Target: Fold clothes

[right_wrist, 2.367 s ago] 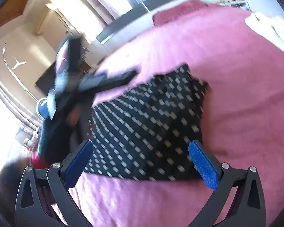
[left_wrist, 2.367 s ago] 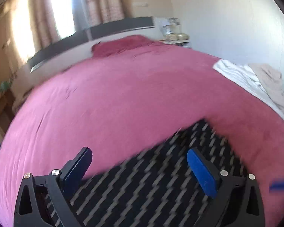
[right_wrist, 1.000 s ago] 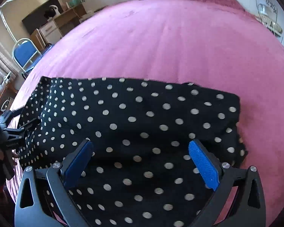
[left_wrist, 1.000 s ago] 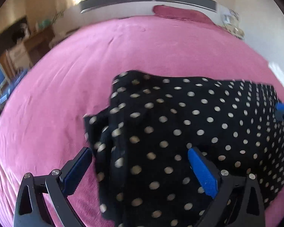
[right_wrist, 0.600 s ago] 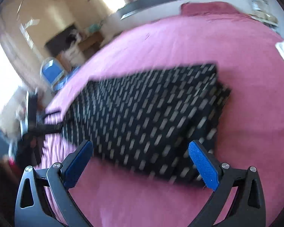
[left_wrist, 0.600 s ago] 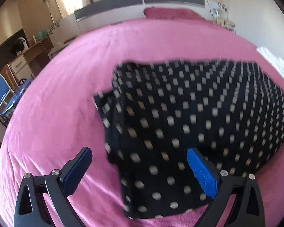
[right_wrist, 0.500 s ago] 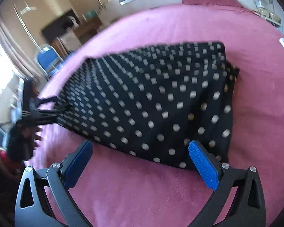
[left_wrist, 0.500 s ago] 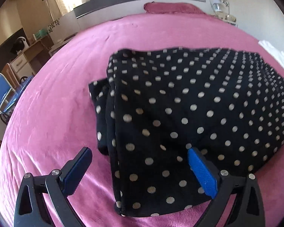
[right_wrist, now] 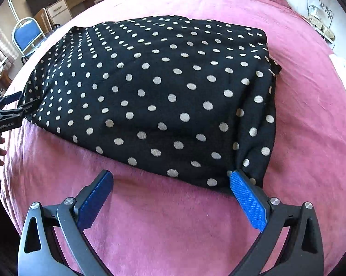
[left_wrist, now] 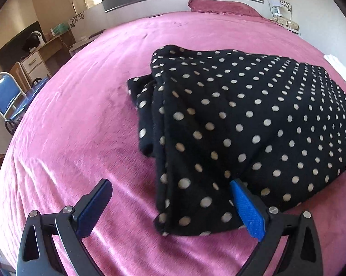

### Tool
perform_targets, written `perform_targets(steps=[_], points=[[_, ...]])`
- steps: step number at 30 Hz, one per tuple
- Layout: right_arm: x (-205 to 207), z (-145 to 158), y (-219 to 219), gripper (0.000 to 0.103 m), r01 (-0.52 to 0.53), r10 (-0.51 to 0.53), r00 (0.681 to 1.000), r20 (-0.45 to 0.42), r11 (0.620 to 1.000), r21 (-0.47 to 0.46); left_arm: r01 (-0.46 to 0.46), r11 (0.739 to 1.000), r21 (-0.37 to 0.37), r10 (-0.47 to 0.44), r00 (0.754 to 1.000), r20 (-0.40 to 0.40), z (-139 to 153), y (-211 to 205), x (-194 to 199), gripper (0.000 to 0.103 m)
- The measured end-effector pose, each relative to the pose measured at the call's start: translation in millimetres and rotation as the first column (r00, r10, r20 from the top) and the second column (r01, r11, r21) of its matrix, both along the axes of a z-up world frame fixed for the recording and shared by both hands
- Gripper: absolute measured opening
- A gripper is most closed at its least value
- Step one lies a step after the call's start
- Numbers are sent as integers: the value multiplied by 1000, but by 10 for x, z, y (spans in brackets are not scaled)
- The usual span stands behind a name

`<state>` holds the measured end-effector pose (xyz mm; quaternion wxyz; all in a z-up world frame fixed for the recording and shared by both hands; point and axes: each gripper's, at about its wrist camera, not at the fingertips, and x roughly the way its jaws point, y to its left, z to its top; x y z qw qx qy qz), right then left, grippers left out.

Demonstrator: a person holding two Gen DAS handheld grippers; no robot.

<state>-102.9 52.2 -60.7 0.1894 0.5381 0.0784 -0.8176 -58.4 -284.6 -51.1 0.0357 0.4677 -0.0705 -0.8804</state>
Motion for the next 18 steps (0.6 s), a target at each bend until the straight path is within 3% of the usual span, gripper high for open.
perform_targets(steps=[5,10,14,18], points=[[91,-32,36,103,-5,5,1000,18,1000,14,0,1000,-19,0,1000,15,81,-5,37,103],[89,-89,-1,103,1,-1,1000,28,1000,16,17,1000,-16,-18,996,-84,407,107,-4,103],[84,-150,-25,103,6,-6,999,35,1000,15,26,999,-19,-27,999,-36,258,160,-300,103],[79,-210,-49,103,11,-11,999,42,1000,15,19,1000,6,-19,1000,6,-19,74,-316,103]])
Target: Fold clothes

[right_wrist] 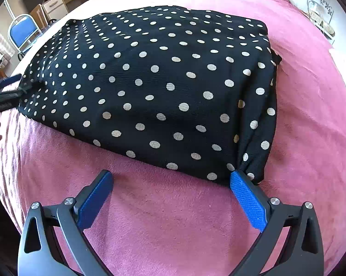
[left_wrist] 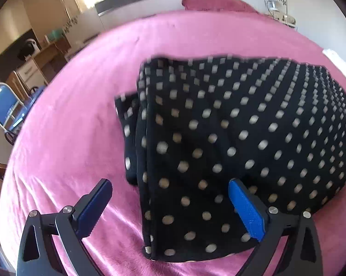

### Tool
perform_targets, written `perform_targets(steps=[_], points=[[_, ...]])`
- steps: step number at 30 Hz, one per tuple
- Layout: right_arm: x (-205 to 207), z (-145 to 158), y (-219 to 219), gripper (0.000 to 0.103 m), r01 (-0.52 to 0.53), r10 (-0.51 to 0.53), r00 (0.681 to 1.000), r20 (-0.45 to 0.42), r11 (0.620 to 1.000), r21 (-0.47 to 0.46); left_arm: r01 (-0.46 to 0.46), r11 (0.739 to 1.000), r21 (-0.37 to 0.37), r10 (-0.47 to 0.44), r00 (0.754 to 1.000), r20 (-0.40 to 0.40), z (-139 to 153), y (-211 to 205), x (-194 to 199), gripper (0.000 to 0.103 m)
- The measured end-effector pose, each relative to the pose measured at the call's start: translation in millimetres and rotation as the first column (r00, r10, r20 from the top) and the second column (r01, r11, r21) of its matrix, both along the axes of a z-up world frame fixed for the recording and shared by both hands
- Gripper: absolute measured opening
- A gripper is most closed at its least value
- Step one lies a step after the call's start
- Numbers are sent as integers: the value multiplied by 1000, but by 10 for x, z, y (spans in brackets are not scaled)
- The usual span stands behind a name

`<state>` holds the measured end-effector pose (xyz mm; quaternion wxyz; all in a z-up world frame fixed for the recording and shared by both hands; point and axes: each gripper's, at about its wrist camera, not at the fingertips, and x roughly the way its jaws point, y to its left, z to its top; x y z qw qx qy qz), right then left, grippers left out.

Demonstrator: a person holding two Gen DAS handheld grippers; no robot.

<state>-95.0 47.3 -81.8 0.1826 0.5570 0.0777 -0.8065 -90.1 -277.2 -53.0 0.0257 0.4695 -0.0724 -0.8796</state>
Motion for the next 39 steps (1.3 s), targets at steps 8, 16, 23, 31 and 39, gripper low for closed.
perform_targets(steps=[8,16,23,31,39], points=[[-291,-22,199,103,-1,2,1000,25,997,-72,-51,999,17,51,998,-23,87,-328,280,103],[-209,496,1065,103,151,-204,977,-62,868,-473,-87,986,144,103,989,-107,422,-438,554,103],[-25,425,761,103,-26,-36,991,-125,886,-463,-59,990,128,65,997,-44,182,-277,825,103],[-416,123,766,103,100,-125,991,-48,928,-359,-60,992,110,64,997,-34,132,-235,815,103],[-165,312,662,103,-44,-8,989,-146,937,-346,-5,994,106,13,997,-79,273,25,774,103]])
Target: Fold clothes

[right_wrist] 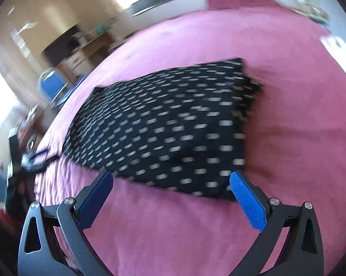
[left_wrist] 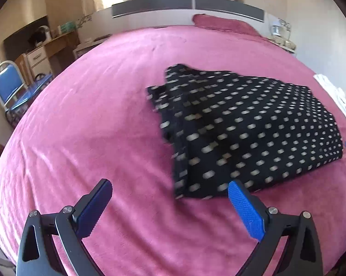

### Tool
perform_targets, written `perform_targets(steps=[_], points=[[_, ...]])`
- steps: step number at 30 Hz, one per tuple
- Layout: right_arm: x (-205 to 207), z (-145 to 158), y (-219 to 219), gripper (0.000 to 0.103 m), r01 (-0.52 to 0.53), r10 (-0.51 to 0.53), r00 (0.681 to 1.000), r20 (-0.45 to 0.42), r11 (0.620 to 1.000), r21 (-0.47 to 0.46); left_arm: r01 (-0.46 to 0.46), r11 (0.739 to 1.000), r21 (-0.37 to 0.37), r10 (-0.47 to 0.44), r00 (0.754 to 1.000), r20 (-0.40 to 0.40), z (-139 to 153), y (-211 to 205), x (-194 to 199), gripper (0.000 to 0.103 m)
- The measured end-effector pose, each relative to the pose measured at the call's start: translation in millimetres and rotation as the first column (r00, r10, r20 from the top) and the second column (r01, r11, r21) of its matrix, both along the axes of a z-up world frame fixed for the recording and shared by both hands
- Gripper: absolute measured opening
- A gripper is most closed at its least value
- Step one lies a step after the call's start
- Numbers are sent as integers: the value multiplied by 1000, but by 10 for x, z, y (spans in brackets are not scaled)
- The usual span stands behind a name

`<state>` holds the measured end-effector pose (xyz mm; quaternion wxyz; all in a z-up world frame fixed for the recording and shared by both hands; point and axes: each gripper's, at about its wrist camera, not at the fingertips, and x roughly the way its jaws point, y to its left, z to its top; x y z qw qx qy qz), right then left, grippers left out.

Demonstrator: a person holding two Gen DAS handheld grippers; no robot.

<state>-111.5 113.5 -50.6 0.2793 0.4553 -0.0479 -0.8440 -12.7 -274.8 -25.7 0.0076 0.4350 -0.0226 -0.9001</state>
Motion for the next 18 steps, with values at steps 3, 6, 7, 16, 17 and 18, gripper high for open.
perform_targets(steps=[3,6,7,16,17,18], points=[[-90,-297,-42,103,-3,-2,998,61,996,85,37,999,-29,-36,999,37,-100,151,-139,103],[-101,-257,-27,103,5,-9,999,46,996,87,44,998,-48,-41,996,75,-219,189,-237,103],[-100,-224,-25,103,6,-9,999,36,996,84,41,998,-48,-37,996,79,-248,167,-236,103],[-202,-339,195,103,75,-85,994,62,986,152,27,998,-54,-23,997,69,-195,34,-91,103],[-200,-362,215,103,82,-93,993,66,985,150,28,998,-60,-24,998,60,-162,13,-47,103],[-185,-369,203,103,78,-88,994,67,987,139,26,998,-59,-23,998,56,-145,-15,-8,103]])
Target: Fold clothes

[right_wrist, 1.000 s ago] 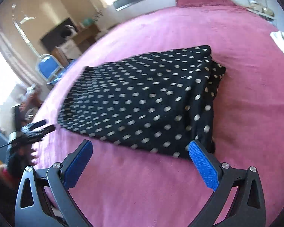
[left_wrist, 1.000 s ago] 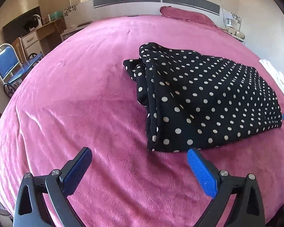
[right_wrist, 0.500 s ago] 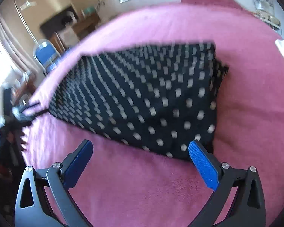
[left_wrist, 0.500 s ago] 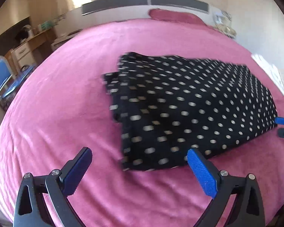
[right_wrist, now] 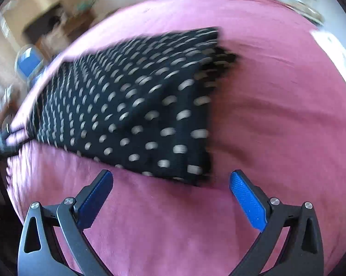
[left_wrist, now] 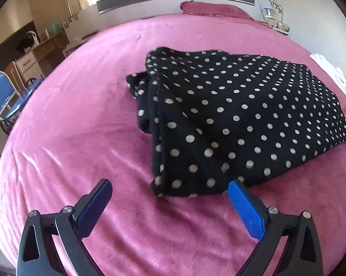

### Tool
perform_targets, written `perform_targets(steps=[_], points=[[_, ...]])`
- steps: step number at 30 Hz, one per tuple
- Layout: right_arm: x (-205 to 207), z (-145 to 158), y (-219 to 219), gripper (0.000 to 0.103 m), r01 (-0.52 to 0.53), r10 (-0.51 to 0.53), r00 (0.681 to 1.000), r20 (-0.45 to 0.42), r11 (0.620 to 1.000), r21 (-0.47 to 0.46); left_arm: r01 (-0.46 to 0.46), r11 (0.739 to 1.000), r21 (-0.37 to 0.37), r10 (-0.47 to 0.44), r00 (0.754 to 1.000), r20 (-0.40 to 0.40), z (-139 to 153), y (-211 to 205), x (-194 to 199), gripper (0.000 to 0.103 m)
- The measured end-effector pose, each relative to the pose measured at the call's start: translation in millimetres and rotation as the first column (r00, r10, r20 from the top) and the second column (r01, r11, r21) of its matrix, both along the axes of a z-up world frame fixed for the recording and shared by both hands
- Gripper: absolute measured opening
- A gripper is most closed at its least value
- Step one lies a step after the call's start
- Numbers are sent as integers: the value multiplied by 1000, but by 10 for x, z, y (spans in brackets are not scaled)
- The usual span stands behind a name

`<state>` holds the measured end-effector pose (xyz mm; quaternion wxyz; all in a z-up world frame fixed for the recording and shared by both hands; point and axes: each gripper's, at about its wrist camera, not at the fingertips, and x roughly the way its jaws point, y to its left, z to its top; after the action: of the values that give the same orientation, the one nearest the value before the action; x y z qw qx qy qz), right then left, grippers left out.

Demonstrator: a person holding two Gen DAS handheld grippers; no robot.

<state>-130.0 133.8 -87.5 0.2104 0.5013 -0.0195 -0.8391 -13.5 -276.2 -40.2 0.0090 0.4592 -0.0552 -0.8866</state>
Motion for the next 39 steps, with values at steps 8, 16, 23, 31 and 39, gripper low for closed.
perform_targets(steps=[8,16,23,31,39], points=[[117,-60,-95,103,-34,34,999,0,995,-95,-37,999,35,36,999,26,-56,-99,184,103],[207,112,61,103,32,-41,997,-58,988,-152,-47,998,40,45,998,46,-200,-121,303,103],[270,-90,-252,103,-50,46,999,-24,975,-218,-11,1000,26,11,999,34,-149,19,292,103],[232,271,76,103,98,-136,985,-102,945,-313,60,998,11,-60,998,-15,46,303,50,103],[430,41,-158,103,24,-25,1000,2,951,-307,59,998,26,-59,998,-4,-24,385,-5,103]])
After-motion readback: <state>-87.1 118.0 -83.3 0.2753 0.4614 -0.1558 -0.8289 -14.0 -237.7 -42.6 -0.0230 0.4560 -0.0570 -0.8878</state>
